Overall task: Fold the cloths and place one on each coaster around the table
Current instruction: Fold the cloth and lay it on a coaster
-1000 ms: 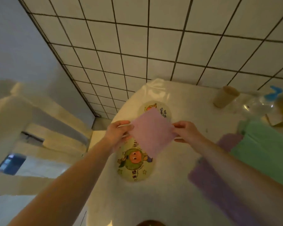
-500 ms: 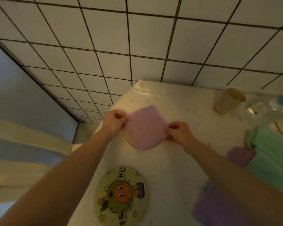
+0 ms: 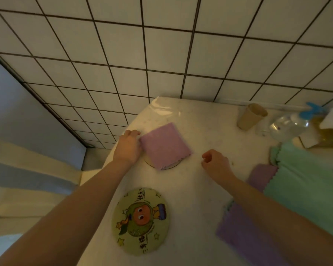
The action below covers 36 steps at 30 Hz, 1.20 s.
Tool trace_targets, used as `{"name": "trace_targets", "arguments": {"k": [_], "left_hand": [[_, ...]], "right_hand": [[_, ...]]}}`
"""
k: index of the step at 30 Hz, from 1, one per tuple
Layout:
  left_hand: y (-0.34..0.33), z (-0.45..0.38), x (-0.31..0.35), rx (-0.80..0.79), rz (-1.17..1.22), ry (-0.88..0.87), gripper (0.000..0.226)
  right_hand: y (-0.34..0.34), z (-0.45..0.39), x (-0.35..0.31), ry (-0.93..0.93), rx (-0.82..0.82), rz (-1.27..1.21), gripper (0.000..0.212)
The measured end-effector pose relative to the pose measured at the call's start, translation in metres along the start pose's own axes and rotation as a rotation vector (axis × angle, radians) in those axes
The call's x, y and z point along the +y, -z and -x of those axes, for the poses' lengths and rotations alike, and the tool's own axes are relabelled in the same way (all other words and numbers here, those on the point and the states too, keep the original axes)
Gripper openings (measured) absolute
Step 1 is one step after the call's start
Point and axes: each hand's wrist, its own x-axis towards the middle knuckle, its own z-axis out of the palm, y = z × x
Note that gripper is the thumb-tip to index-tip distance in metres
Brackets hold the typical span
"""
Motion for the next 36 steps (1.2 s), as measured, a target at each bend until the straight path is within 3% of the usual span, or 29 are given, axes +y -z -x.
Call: {"name": "trace_targets", "arguments": {"k": [4,9,13,17,20,25,31,34,36], "left_hand": [[0.01,0.048,0.011,-0.058,-0.127,-0.163,0.046],[0.01,0.112,0.041,-0.084,-0.06,-0.314,0.023],[-0.012,0.164,0.072,-0.124,-0.033,-0.391,0.033],[-0.045,0.205,0.114,-0.168,-0.086,-0.525,0.032],[-0.078,0.225,0.152,-0.217,-0.107,-0.55,0.029],[-0.157,0.253,0.237,-0.286,-0.146,-0.613,0.027],[-0.217,0.277,0.301,-0.257,-0.286,-0.805,0.039],[-0.224,0.279,0.332,-0.234,-0.288,-0.848,0.04],[-0.232,0.267,0.342,-0.196,-0.288,-0.802,0.039]], "right_hand": [[0.011,0.053,0.037,0.023,0.032,-0.003,0.016],[0.029,0.133,0.095,0.121,0.07,0.102,0.019],[0.052,0.168,0.153,0.227,0.198,0.219,0.014],[0.081,0.168,0.218,0.201,0.276,0.326,0.004],[0.107,0.161,0.265,0.129,0.24,0.363,0.024],[0.146,0.143,0.331,0.051,0.157,0.452,0.037],[0.179,0.154,0.321,0.212,0.057,0.67,0.03],[0.182,0.143,0.332,0.291,0.086,0.632,0.042],[0.191,0.139,0.333,0.367,0.1,0.569,0.035]]}}
